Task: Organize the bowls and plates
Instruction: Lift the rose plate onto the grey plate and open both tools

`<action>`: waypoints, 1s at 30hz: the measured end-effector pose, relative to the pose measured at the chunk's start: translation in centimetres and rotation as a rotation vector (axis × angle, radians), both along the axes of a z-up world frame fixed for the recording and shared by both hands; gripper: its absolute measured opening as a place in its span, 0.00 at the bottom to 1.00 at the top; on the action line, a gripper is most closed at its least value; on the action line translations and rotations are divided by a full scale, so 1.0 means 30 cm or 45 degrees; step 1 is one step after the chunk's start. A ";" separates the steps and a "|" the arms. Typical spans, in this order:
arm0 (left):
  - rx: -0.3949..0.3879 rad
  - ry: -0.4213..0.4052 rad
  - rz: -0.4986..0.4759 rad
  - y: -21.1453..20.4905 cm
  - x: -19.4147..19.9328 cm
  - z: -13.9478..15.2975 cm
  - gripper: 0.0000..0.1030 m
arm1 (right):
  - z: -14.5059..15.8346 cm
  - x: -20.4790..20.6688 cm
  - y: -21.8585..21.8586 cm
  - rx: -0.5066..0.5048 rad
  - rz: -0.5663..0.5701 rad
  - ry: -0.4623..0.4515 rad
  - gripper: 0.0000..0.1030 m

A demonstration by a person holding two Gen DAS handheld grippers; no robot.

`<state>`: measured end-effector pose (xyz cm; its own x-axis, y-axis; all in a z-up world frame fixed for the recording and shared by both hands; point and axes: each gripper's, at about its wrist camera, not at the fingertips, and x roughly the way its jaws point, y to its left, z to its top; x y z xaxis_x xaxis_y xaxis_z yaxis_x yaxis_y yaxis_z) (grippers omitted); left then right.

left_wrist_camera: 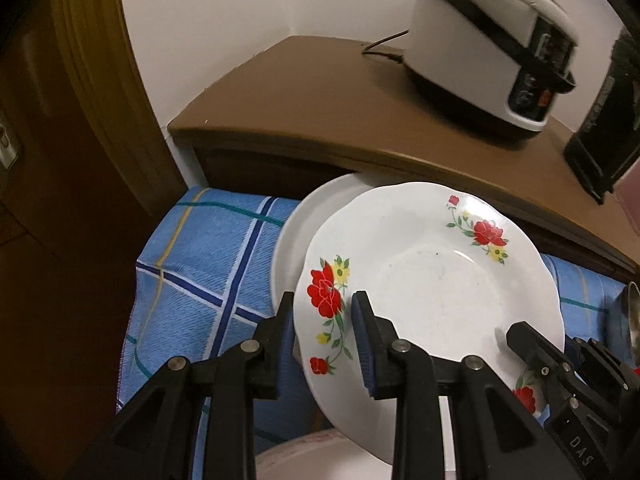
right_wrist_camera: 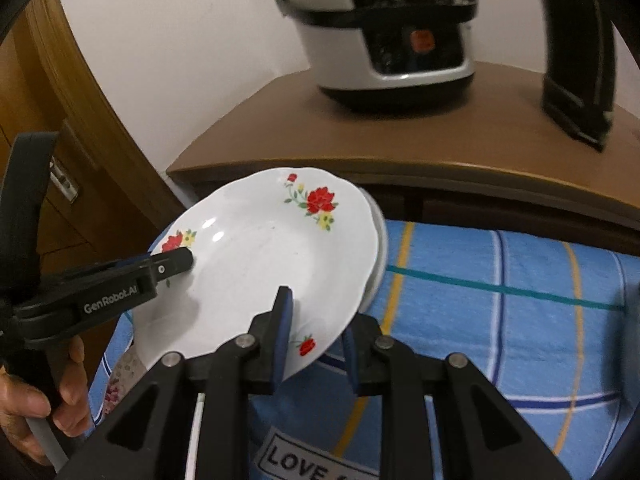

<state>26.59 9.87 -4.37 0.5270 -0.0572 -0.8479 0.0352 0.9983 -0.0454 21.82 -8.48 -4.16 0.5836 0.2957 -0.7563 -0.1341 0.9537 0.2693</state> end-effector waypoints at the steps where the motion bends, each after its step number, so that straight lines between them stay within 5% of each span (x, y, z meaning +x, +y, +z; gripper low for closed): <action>1: 0.001 0.006 0.007 0.002 0.008 -0.008 0.30 | -0.008 0.010 0.004 0.006 0.004 0.009 0.23; 25: 0.024 -0.014 0.048 0.014 0.081 -0.065 0.30 | -0.119 0.095 0.048 -0.027 0.038 0.046 0.23; 28: 0.075 -0.077 0.045 0.010 0.064 -0.033 0.30 | -0.115 0.088 0.043 -0.009 0.035 0.030 0.29; 30: 0.059 -0.084 0.043 0.018 0.058 -0.016 0.30 | -0.096 0.074 0.022 0.024 0.026 -0.003 0.47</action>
<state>28.34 10.40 -4.85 0.5831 0.0003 -0.8124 0.0029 1.0000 0.0024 24.05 -7.82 -7.05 0.5792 0.3215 -0.7491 -0.1542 0.9456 0.2866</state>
